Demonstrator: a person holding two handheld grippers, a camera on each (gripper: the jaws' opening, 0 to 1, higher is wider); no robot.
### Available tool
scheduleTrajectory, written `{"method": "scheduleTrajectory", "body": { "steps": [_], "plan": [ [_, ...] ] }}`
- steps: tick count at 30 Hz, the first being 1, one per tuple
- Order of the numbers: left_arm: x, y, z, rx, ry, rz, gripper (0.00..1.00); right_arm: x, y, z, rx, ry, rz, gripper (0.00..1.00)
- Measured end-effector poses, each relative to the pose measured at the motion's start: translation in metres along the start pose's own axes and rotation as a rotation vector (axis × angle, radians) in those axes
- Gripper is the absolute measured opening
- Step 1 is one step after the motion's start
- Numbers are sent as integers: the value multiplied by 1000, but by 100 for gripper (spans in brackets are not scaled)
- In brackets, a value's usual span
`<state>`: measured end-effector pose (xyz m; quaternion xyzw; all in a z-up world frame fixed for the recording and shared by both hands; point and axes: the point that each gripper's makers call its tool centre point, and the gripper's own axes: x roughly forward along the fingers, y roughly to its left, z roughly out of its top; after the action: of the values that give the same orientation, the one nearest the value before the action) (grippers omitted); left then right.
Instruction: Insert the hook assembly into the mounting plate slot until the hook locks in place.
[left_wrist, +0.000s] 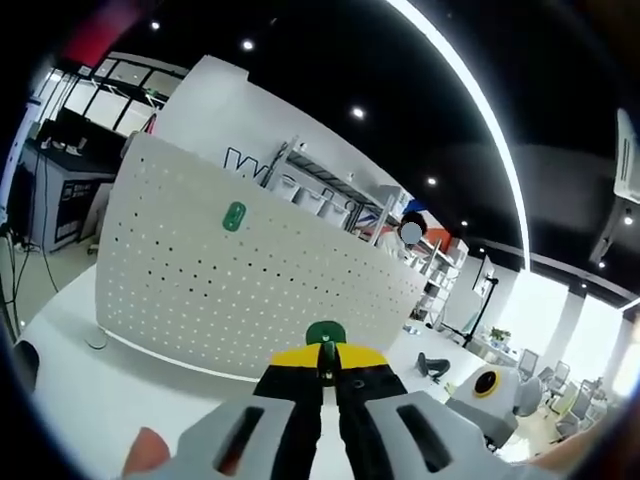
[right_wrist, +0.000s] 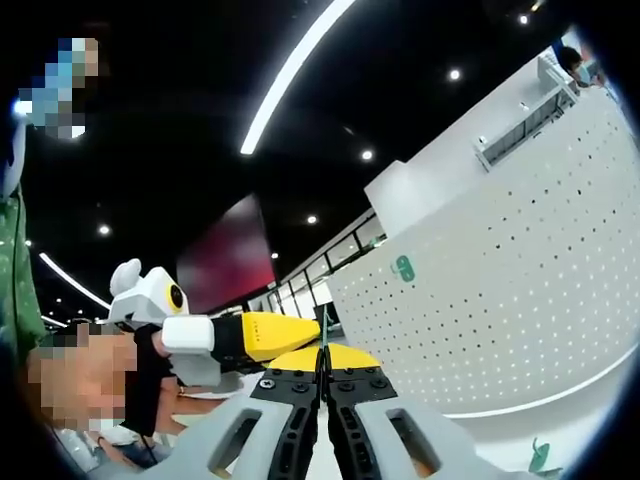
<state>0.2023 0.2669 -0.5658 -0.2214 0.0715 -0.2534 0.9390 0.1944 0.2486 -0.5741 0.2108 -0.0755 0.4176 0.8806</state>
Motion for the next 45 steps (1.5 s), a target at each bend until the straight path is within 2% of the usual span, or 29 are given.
{"method": "scheduleTrajectory", "body": {
  "steps": [9,15,24,29,33,39,43,45],
  "plan": [
    [1,0,1,35,-4,-5,3,1,0,-1,-10,2,5,0],
    [1,-1,1,91,-10,-1,3,3,-2,-4,-8,14,3,0],
    [1,0,3,107,-16,1,3,2,-1,-2,9,13,2,1],
    [2,0,2,119,-14,3,3,-1,-2,-4,-15,29,-6,2],
    [2,0,2,138,-12,5,3,-3,-7,-4,-42,46,-29,5],
    [2,1,2,152,-8,10,3,-7,-14,-9,-132,98,-70,11],
    [2,1,1,158,-7,11,3,-9,-15,-10,-137,107,-68,14],
    [2,1,1,162,-5,11,3,-10,-15,-10,-132,108,-65,19]
  ]
}}
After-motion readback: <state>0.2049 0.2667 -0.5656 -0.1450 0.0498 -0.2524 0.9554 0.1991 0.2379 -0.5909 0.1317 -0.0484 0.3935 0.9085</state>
